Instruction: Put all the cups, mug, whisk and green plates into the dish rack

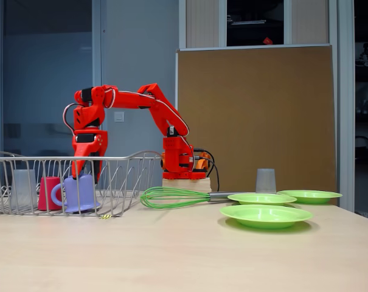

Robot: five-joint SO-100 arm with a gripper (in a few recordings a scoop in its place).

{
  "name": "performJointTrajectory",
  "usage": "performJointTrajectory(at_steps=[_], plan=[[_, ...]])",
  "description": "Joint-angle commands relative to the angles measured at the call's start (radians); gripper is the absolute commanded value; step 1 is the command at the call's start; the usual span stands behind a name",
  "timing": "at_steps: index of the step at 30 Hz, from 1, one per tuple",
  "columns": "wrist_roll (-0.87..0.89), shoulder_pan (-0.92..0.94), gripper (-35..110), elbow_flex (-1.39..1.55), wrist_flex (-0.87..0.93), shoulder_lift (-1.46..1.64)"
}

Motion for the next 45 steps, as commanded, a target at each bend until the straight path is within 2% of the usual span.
performJointTrajectory(at_steps=[1,7,12,20,27,33,40,45], plan=[[-0.006,0.006,52,-0.023,0.066,0.107],[0.023,-0.052,50,0.083,0.101,0.295],[0.083,-0.14,43,0.224,0.127,0.491],[0.328,-0.354,41,0.497,0.133,0.773],[0.744,-0.667,41,0.739,0.086,0.962],[1.226,-0.98,42,0.919,0.028,1.091],[1.773,-1.299,43,0.914,-0.018,1.072],[2.042,-1.47,43,0.913,-0.064,1.017]])
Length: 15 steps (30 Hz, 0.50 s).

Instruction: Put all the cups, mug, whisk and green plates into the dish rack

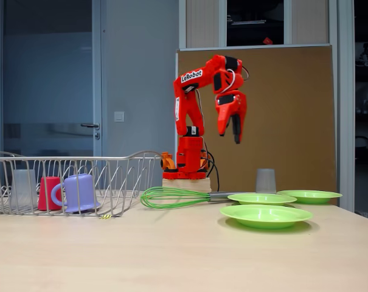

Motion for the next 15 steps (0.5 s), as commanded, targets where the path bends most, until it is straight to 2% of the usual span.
performJointTrajectory(at_steps=[1,9,15], plan=[[0.183,-0.135,43,-0.008,-0.023,-0.02],[0.466,-0.383,46,-0.16,-0.026,-0.21],[0.62,-0.494,49,-0.138,-0.149,-0.267]])
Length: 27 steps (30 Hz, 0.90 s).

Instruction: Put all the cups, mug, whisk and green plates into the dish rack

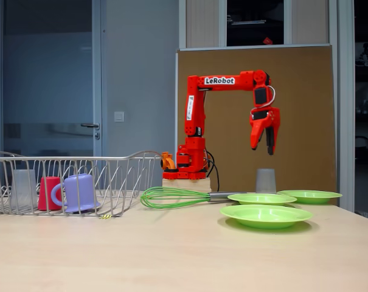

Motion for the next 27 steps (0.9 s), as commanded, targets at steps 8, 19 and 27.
performJointTrajectory(at_steps=[8,19,27], plan=[[0.089,-0.075,49,0.186,-0.253,0.017],[0.06,-0.067,48,0.38,-0.437,0.04],[0.048,-0.052,34,0.374,-0.454,0.011]])
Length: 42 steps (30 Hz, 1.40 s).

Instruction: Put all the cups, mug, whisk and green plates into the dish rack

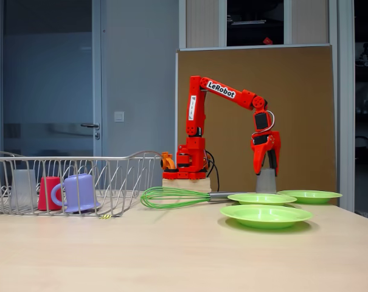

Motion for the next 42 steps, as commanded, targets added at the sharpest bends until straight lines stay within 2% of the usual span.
performJointTrajectory(at_steps=[1,8,13,24,28,31,42], plan=[[-0.014,0.009,32,0.012,-0.005,0.021],[-0.052,0.038,18,0.035,-0.008,0.023],[-0.097,0.063,15,0.015,0.06,0.051],[-0.31,0.164,15,-0.308,0.584,0.173],[-0.489,0.275,15,-0.431,0.75,0.198],[-0.678,0.41,17,-0.456,0.808,0.245],[-1.519,1.017,14,-0.525,0.793,0.291]])
